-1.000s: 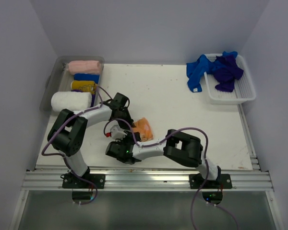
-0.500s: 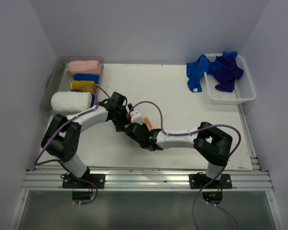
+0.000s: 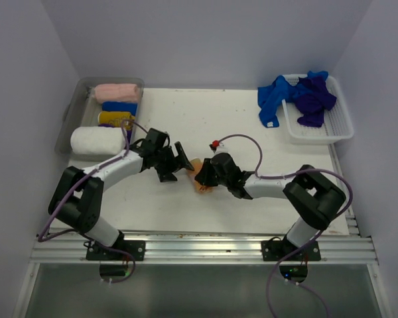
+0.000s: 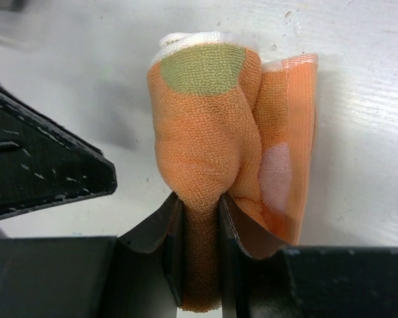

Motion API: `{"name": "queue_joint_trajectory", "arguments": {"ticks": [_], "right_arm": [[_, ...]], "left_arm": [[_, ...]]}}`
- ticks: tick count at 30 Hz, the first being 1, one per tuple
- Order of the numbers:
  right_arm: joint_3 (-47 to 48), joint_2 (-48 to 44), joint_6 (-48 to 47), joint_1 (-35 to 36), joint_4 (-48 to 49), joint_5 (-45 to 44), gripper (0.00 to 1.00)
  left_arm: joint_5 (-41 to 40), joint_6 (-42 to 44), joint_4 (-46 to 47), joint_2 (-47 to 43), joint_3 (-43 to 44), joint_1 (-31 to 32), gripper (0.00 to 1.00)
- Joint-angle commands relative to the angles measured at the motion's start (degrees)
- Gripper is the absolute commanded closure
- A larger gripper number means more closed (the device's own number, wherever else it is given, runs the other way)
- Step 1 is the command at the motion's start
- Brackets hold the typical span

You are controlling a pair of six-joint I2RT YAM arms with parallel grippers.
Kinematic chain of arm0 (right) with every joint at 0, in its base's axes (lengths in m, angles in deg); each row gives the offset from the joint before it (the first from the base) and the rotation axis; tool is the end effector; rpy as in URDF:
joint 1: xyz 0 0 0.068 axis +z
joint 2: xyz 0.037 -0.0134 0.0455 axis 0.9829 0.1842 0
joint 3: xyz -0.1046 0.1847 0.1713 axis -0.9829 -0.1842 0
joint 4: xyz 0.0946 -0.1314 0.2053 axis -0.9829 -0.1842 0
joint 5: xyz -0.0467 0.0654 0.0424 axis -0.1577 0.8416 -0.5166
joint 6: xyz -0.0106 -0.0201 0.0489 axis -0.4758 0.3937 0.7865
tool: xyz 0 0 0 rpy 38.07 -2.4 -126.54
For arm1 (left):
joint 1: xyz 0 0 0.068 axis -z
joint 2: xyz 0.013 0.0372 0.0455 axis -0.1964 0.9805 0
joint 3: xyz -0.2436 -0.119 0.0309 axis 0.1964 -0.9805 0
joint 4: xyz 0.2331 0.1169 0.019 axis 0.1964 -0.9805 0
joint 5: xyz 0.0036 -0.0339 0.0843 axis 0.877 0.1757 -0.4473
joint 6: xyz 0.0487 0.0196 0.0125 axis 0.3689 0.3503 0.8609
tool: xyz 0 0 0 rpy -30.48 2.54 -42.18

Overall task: Roll the towels
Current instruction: Roll the towel

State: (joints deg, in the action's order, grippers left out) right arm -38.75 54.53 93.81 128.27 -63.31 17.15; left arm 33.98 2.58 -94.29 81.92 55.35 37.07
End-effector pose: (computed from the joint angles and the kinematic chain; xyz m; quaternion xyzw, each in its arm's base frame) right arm 0.2189 0.2450 0.1549 -0.0372 0.8872 0.2893 0.3574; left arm 0.2701 -0.1426 0.1911 -0.1879 0.9300 -0.2944 0.1150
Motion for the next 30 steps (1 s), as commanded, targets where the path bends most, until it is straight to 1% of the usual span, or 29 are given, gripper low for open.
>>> {"name": "queue_joint_trajectory", "arguments": {"ticks": [1, 3, 7, 11, 17, 19, 23, 25, 26, 27, 28, 29, 30], "right_arm": [[-3.1, 1.0, 5.5, -3.0, 5.5, 13.4, 0.89], [-3.2, 1.7, 6.1, -4.3, 7.1, 16.1, 0.88], [-3.7, 3.0, 7.3, -6.2, 11.2, 24.5, 0.87], [-4.4, 5.5, 10.4, -7.5, 15.8, 29.4, 0.87], [-5.9, 9.3, 14.6, -8.6, 22.3, 32.8, 0.87], [-6.0, 10.1, 15.3, -9.2, 23.9, 34.3, 0.87], [-5.6, 10.5, 15.0, -9.5, 22.7, 34.9, 0.85], [-5.3, 9.7, 13.8, -9.5, 19.5, 33.8, 0.79], [-4.6, 8.6, 11.7, -9.1, 17.7, 33.2, 0.75], [-4.3, 7.8, 10.3, -9.0, 12.9, 32.4, 0.71], [-4.0, 6.9, 8.9, -8.7, 10.3, 29.6, 0.62], [-3.4, 4.4, 6.0, -8.2, 7.6, 28.1, 0.58], [-3.1, 3.3, 4.6, -8.0, 2.7, 26.7, 0.55]], "left_arm": [[4.4, 1.7, 5.2, 1.5, -1.1, -0.2, 0.12], [5.2, 1.7, 6.0, 2.7, -1.7, -0.1, 0.12], [6.7, 1.2, 8.8, 4.2, -2.5, -0.1, 0.12], [7.0, 1.2, 9.7, 5.5, -2.5, -0.1, 0.12], [6.4, 1.1, 9.9, 7.0, -3.2, -0.1, 0.14], [6.3, 0.8, 10.4, 7.2, -3.6, -0.1, 0.18], [5.6, -0.3, 11.0, 7.9, -4.0, -0.1, 0.30], [5.6, -1.0, 11.2, 8.2, -4.0, -0.1, 0.34], [6.1, -1.2, 11.4, 8.3, -4.0, -0.1, 0.40], [6.3, -1.4, 11.4, 8.3, -3.9, -0.1, 0.43], [6.3, -1.6, 11.2, 8.2, -3.8, -0.1, 0.45], [6.2, -1.6, 11.0, 8.1, -3.4, 0.0, 0.52], [6.0, -1.6, 9.9, 8.1, -3.2, 0.0, 0.55]]}}
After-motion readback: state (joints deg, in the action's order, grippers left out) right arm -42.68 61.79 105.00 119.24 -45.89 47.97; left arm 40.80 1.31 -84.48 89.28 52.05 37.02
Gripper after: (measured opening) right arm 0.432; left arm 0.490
